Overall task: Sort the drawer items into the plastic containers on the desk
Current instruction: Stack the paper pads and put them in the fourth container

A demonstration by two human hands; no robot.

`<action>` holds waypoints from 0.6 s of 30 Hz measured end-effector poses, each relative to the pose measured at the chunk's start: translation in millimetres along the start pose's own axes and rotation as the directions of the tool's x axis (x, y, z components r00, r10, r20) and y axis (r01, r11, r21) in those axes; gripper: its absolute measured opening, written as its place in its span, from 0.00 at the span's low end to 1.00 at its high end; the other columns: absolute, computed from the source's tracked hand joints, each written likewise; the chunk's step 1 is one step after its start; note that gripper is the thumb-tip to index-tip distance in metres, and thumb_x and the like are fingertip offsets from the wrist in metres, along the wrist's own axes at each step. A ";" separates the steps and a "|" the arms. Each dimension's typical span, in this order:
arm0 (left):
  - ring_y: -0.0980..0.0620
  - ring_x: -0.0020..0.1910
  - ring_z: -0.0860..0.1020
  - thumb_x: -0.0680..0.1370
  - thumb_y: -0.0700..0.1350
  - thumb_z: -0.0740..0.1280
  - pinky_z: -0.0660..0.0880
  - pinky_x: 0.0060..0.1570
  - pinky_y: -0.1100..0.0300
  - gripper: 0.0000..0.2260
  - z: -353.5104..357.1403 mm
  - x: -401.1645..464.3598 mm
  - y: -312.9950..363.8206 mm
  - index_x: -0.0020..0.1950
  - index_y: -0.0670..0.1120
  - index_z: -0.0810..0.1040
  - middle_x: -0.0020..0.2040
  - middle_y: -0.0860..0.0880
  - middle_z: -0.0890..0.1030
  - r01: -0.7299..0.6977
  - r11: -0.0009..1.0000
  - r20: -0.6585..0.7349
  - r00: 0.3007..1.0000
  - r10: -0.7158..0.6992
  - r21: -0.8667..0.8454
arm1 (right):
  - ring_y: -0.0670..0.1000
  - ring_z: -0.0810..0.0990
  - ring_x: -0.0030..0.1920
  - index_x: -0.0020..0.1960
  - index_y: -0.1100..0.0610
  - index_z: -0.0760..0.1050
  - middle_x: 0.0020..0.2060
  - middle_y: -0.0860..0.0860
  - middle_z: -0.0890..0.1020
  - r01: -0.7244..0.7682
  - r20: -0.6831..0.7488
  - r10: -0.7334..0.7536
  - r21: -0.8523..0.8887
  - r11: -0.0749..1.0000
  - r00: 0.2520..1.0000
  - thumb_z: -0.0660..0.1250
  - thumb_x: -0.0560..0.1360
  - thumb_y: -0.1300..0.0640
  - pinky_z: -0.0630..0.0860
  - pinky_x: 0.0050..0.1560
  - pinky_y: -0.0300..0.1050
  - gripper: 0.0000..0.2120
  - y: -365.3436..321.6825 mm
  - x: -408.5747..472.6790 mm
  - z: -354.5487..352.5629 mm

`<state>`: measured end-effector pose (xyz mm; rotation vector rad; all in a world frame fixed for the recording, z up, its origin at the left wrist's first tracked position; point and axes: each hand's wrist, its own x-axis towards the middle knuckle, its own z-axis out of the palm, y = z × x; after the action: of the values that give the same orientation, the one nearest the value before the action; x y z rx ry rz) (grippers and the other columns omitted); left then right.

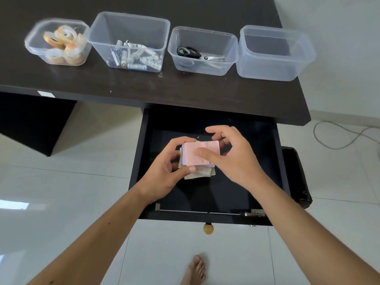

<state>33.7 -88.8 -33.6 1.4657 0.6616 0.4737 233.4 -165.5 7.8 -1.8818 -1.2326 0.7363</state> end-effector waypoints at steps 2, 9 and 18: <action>0.45 0.71 0.75 0.80 0.36 0.73 0.80 0.65 0.43 0.27 1.4 1.1 7.0 0.73 0.56 0.70 0.70 0.50 0.76 -0.005 1.000 -0.025 1.000 0.004 -0.016 | 0.42 0.81 0.57 0.71 0.43 0.76 0.58 0.40 0.80 -0.092 0.034 0.090 0.054 0.994 0.995 0.78 0.73 0.42 0.79 0.56 0.40 0.28 4.3 -1.6 -7.8; 0.44 0.69 0.76 0.77 0.44 0.76 0.81 0.63 0.43 0.27 10.2 18.0 59.8 0.73 0.53 0.70 0.69 0.49 0.77 0.005 0.999 0.055 0.999 -0.002 -0.050 | 0.47 0.87 0.59 0.66 0.50 0.82 0.57 0.46 0.88 -0.289 0.256 0.201 0.375 0.881 0.946 0.75 0.80 0.53 0.84 0.62 0.53 0.16 -6.3 0.7 -53.7; 0.52 0.60 0.85 0.75 0.58 0.77 0.82 0.57 0.55 0.34 41.0 81.7 159.8 0.77 0.56 0.67 0.62 0.49 0.86 0.068 0.984 -0.115 0.990 -0.087 -0.167 | 0.51 0.88 0.58 0.66 0.51 0.81 0.56 0.47 0.88 -0.213 0.053 0.219 0.537 0.816 0.974 0.80 0.73 0.54 0.87 0.55 0.61 0.22 -55.4 34.4 -132.9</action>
<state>137.5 -54.6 114.6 1.2600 0.7562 0.5467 323.6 -156.7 124.9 -1.5507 -0.6977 1.0684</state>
